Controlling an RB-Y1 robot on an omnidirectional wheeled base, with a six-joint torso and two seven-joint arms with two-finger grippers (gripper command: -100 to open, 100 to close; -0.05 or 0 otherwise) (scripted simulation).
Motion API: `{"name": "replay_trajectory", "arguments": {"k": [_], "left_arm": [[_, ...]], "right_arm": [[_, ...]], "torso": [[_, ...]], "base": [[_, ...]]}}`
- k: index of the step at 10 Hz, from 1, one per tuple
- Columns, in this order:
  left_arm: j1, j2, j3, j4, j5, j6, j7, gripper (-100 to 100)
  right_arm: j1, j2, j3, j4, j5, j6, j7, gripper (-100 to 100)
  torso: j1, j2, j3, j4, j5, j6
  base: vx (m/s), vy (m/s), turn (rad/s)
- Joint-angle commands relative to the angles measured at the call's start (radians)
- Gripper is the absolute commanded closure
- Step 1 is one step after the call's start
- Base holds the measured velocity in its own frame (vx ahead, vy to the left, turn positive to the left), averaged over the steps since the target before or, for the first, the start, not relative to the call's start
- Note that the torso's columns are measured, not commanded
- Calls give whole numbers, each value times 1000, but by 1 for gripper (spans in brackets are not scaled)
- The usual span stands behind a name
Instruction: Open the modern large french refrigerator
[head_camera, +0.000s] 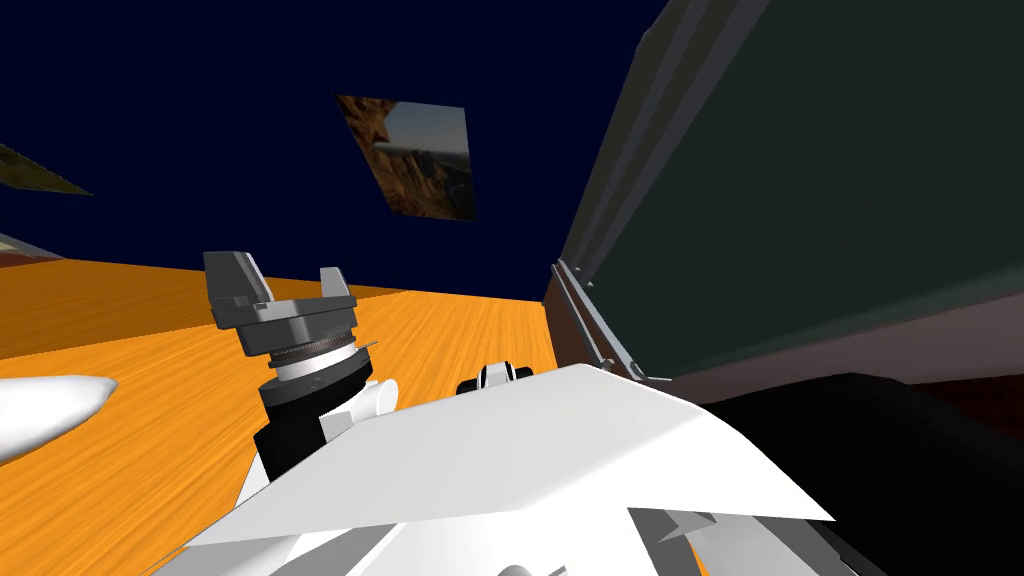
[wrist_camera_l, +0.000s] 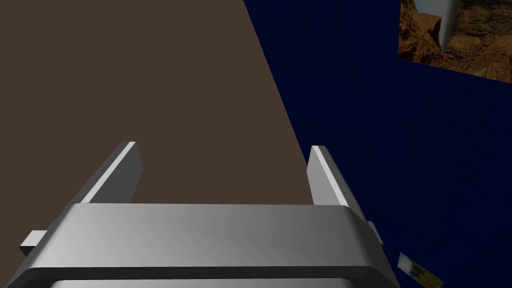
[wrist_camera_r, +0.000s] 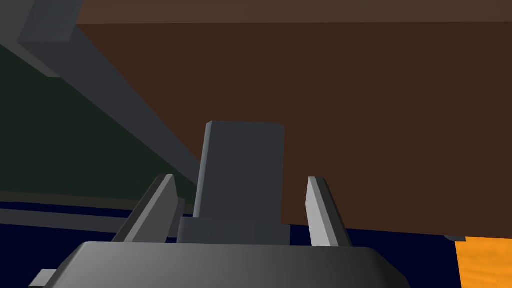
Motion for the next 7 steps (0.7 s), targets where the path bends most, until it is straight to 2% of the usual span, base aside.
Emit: {"name": "replay_trajectory", "arguments": {"k": [1,2,3,4,6,7], "left_arm": [[0,0,0,0,0,0,0,0],[0,0,0,0,0,0,0,0],[0,0,0,0,0,0,0,0],[0,0,0,0,0,0,0,0],[0,0,0,0,0,0,0,0],[0,0,0,0,0,0,0,0]], "right_arm": [[55,-3,-24,-72,59,1,16,100],[100,27,-75,-68,99,9,-10,100],[100,27,-78,-68,132,9,-10,100],[146,57,-121,-65,163,18,-36,100],[146,57,-132,-65,220,18,-36,100],[191,87,-181,-61,254,26,-62,100]], "torso": [[0,0,0,1,1,0],[1,1,1,2,2,-2],[0,1,0,0,0,2],[1,1,1,1,1,0],[1,4,2,1,2,1],[2,5,3,3,2,-2]], "base": [[33,-12,-26],[83,-40,19],[81,-24,-36],[100,-28,-7],[61,-17,-29],[69,-23,14]]}}
